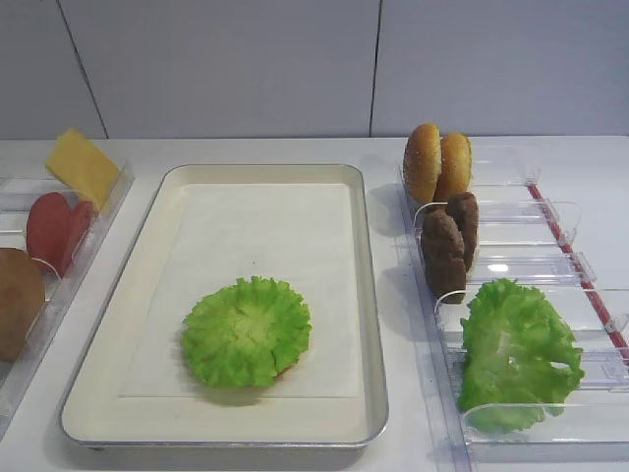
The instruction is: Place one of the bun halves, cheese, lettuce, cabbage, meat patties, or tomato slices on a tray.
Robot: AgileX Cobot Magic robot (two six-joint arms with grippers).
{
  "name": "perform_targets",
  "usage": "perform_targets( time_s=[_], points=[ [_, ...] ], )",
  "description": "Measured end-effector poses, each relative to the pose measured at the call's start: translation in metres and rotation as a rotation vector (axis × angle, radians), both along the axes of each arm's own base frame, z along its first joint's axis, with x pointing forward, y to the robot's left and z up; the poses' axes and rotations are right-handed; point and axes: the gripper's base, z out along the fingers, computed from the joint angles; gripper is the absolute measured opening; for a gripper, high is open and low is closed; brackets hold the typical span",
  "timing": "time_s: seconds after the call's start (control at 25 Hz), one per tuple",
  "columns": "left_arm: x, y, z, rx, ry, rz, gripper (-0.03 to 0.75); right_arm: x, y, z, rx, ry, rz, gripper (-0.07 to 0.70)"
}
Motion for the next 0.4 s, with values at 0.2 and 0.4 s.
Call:
perform_targets(
  time_s=[0.2, 0.4],
  points=[
    [0.0, 0.0, 0.0, 0.0, 0.0, 0.0, 0.361, 0.0, 0.0, 0.0, 0.001, 0.0, -0.001, 0.274],
    [0.0, 0.0, 0.0, 0.0, 0.0, 0.0, 0.361, 0.0, 0.0, 0.0, 0.001, 0.0, -0.001, 0.274]
  ],
)
